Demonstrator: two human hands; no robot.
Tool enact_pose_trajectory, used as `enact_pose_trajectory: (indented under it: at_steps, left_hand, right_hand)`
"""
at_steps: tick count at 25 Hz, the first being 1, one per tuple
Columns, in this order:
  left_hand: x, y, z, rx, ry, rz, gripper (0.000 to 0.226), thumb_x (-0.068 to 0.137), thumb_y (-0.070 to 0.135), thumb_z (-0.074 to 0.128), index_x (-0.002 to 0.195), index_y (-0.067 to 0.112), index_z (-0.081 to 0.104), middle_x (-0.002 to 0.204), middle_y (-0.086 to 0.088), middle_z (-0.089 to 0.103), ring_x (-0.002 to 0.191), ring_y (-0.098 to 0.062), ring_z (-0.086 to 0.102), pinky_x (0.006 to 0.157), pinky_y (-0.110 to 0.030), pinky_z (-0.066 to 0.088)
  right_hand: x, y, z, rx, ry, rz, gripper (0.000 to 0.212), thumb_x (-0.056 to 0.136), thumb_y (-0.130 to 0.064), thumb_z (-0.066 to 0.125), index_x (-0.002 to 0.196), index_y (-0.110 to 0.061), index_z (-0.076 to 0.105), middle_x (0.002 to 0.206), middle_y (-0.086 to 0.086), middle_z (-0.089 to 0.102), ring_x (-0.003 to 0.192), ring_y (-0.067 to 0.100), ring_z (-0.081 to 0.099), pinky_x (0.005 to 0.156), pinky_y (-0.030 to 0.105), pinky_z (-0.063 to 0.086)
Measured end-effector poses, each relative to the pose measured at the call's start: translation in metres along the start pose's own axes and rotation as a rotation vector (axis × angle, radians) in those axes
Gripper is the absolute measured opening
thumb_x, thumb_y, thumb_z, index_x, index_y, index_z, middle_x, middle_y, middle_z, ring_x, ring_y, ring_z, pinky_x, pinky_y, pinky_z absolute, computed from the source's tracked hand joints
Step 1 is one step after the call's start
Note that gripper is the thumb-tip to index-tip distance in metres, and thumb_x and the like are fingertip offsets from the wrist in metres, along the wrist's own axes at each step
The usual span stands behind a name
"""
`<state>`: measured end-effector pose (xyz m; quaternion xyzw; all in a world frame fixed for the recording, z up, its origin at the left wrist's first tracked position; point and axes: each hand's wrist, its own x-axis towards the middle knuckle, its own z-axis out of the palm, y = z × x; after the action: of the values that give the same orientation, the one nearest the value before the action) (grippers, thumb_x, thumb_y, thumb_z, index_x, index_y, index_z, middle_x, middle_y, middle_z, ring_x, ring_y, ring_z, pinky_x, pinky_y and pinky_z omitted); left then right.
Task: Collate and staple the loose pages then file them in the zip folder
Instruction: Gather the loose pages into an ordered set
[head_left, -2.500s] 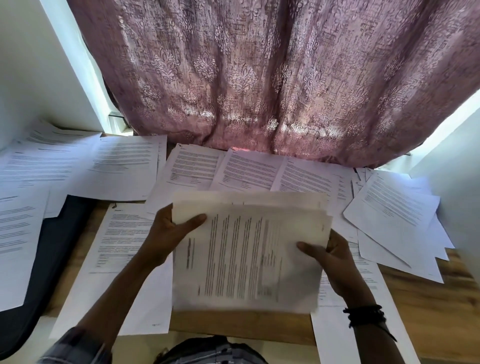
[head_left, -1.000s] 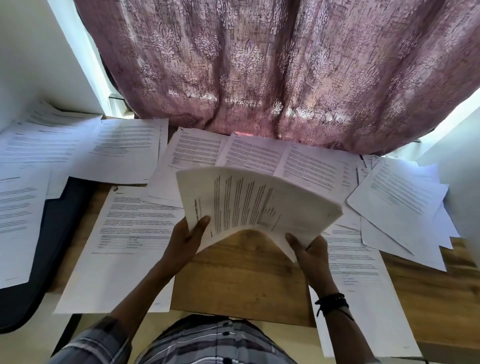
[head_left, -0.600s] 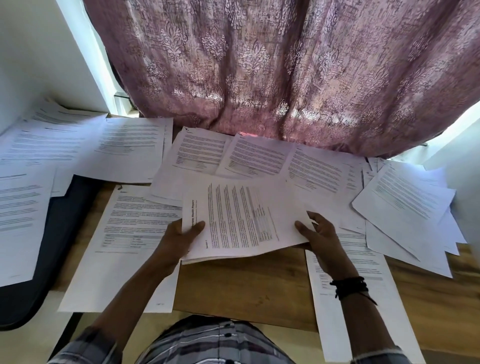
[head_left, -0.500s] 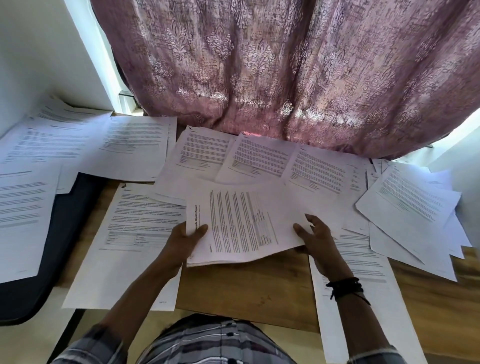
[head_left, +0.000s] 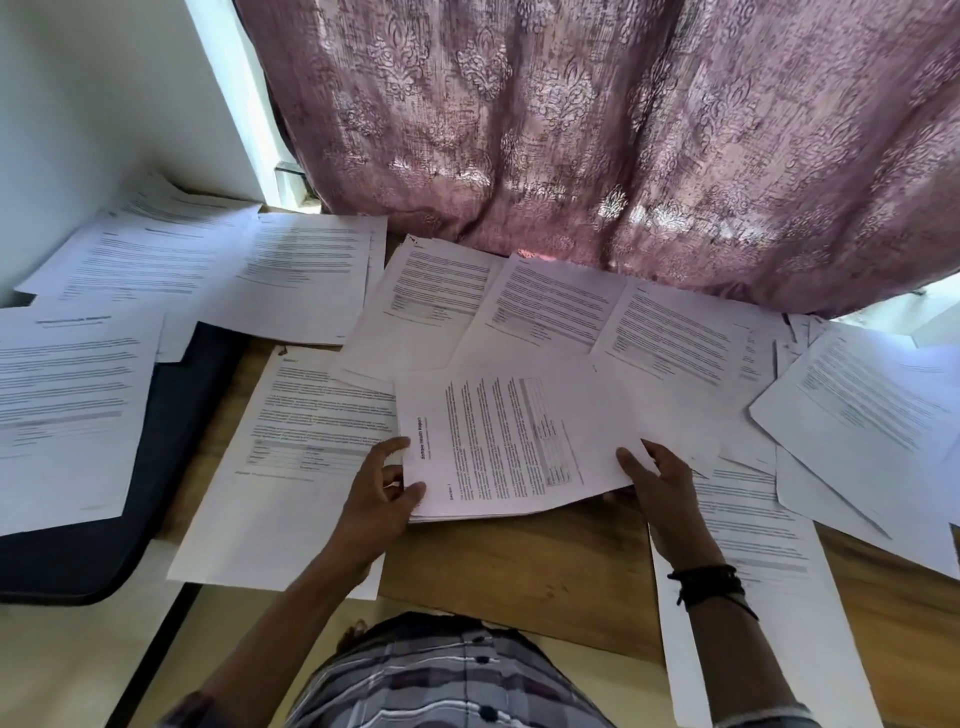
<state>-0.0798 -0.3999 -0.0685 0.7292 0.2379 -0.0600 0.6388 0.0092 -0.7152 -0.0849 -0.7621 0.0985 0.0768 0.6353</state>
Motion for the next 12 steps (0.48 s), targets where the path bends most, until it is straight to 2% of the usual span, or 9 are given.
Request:
enact_pose_trajectory:
  at_steps: [2,5,7,9,12]
  left_hand:
    - [-0.003,-0.002,0.004,0.018,0.018,0.017,0.045,0.092,0.005,0.061,0.127,0.029,0.046,0.119,0.0,0.059,0.104,-0.016,0.061,0.074,-0.02,0.055]
    - [-0.001,0.003,0.005,-0.18,0.051,-0.074,0.058,0.089,0.014,0.067,0.135,0.028,0.036,0.116,0.0,0.061,0.101,-0.02,0.065,0.075,-0.035,0.058]
    - [0.007,0.015,-0.001,-0.322,0.013,-0.136,0.041,0.091,0.022,0.065,0.129,0.021,0.049,0.113,-0.004,0.068,0.097,-0.023,0.069,0.074,-0.038,0.058]
    - [0.02,0.026,-0.011,-0.386,-0.081,-0.163,0.025,0.093,0.025,0.06,0.117,0.02,0.061,0.108,-0.005,0.073,0.095,-0.024,0.071,0.078,-0.039,0.056]
    - [0.038,0.03,-0.021,-0.268,-0.136,-0.169,0.018,0.094,0.015,0.06,0.11,0.013,0.065,0.11,-0.01,0.072,0.096,-0.026,0.071,0.077,-0.036,0.058]
  right_hand:
    - [-0.003,0.001,-0.001,-0.021,-0.039,0.002,0.026,0.097,-0.013,0.059,0.123,-0.01,0.062,0.114,0.012,0.07,0.091,0.028,0.069,0.073,0.04,0.059]
    - [-0.006,-0.008,-0.007,0.064,-0.132,0.129,0.042,0.088,0.001,0.062,0.128,-0.011,0.06,0.12,0.006,0.069,0.106,0.027,0.067,0.081,0.037,0.058]
    - [-0.007,-0.015,-0.014,0.075,-0.224,0.206,0.046,0.084,0.006,0.061,0.125,-0.015,0.061,0.118,0.005,0.07,0.104,0.028,0.067,0.072,0.033,0.058]
    - [-0.005,-0.015,-0.017,0.038,-0.289,0.259,0.041,0.085,0.001,0.063,0.122,-0.018,0.062,0.116,0.004,0.071,0.102,0.028,0.068,0.069,0.033,0.058]
    - [-0.004,-0.012,-0.017,0.033,-0.337,0.173,0.038,0.088,-0.016,0.071,0.125,-0.017,0.062,0.119,0.004,0.071,0.108,0.027,0.068,0.085,0.041,0.058]
